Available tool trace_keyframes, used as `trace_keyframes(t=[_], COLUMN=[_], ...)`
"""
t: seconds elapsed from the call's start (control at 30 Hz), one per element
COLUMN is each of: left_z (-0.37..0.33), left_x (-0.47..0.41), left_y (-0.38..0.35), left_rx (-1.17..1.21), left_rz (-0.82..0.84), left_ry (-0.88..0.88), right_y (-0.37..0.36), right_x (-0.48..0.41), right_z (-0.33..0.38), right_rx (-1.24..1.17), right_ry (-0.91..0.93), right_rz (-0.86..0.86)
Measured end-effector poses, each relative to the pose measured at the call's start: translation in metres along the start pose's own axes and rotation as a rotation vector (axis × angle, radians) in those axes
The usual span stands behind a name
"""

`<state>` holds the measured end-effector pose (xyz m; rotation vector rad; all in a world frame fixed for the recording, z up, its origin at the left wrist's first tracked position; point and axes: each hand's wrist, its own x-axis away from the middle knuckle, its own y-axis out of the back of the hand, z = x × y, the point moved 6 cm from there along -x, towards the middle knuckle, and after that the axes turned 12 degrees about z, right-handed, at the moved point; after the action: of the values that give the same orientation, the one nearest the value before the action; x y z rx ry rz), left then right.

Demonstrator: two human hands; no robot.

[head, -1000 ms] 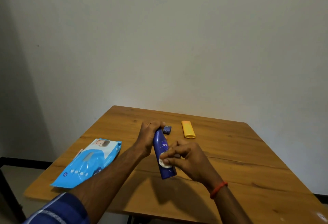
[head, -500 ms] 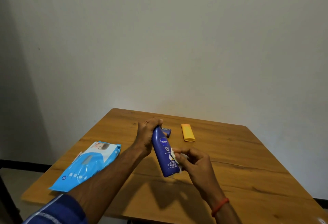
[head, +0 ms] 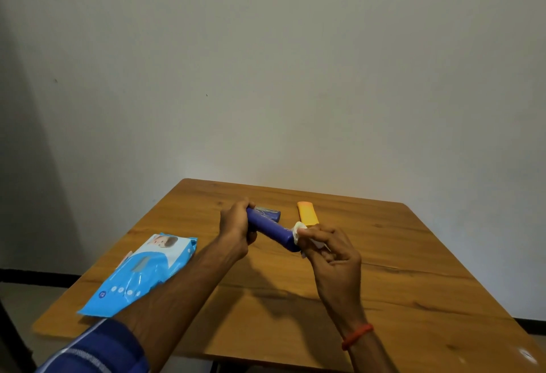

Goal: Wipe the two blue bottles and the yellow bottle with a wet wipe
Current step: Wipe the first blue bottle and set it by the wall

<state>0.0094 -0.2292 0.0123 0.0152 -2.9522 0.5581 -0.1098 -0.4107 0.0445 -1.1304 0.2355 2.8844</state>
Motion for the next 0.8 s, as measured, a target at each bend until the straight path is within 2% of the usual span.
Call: trace_keyframes(t=[0.17, 0.33, 0.47, 0.57, 0.73, 0.8], left_z=[0.004, 0.006, 0.005, 0.006, 0.006, 0.006], left_x=[-0.002, -0.001, 0.000, 0.001, 0.002, 0.002], left_y=[0.005, 0.011, 0.013, 0.008, 0.002, 0.004], left_rx=[-0.003, -0.015, -0.013, -0.007, 0.003, -0.003], left_rz=[-0.027, -0.029, 0.025, 0.035, 0.040, 0.020], left_ry=[0.032, 0.086, 0.119, 0.129, 0.140, 0.128], right_y=[-0.009, -0.022, -0.007, -0.006, 0.012, 0.013], right_x=[0.003, 0.013, 0.013, 0.013, 0.016, 0.015], right_z=[0.011, 0.017, -0.008, -0.020, -0.020, -0.018], right_rx=[0.315, 0.518, 0.430, 0.408, -0.042, -0.176], right_ry=[0.162, 0.346, 0.112, 0.007, -0.166, -0.174], right_rz=[-0.037, 0.156, 0.151, 0.123, -0.248, -0.257])
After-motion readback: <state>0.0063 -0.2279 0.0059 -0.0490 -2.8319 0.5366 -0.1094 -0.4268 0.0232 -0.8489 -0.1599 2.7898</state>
